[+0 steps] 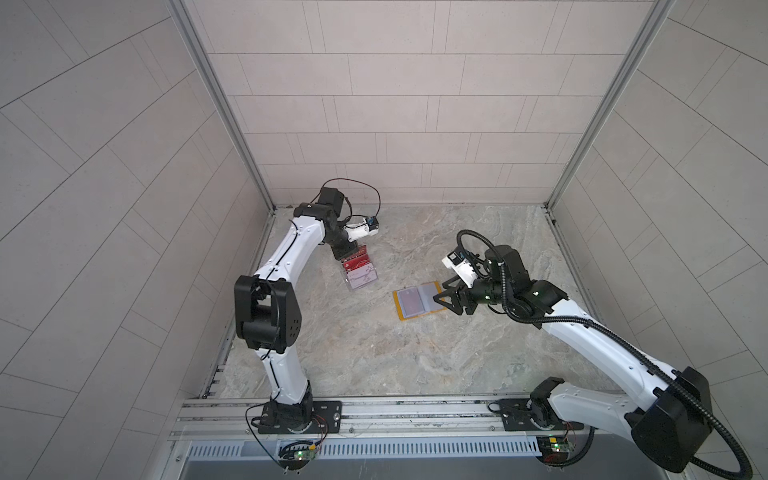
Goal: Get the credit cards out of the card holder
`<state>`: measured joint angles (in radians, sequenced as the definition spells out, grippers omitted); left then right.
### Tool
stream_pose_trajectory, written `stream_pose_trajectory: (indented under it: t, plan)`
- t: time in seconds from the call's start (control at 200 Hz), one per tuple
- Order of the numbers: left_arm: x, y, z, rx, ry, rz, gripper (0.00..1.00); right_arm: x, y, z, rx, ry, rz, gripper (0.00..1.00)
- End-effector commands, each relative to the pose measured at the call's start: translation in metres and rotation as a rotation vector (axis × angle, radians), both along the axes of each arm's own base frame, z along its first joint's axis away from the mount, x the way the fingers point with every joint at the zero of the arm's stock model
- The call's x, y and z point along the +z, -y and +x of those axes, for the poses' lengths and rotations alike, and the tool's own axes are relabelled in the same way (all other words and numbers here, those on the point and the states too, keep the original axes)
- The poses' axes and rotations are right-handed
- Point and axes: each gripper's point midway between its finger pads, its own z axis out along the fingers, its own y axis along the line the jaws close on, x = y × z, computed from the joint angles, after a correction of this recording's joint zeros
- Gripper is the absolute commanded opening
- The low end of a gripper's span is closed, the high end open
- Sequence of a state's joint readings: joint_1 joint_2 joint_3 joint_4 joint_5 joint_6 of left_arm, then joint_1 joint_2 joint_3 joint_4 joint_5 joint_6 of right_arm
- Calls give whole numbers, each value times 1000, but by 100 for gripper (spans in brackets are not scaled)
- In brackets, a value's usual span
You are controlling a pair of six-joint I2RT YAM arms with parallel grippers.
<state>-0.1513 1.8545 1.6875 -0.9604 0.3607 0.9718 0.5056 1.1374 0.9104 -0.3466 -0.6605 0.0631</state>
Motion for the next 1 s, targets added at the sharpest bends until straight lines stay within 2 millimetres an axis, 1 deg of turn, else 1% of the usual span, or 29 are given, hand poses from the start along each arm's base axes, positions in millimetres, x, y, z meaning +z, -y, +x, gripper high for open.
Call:
stream_pose_trajectory:
  t: [0.0,0.175,0.405,0.991]
  plan:
    - [1,-4,9,-1,23,-15,0,-1,1,-2,18,21,-18,62]
    - [-17,-2,18,5,-14,-33,0,-4,2,-1,13,20,-30,62]
    - [-40,-1,18,18,-76,-48,0,-6,2,0,16,20,-36,62]
    - [-71,1,23,52,-136,-62,0,-10,2,1,18,10,-43,61]
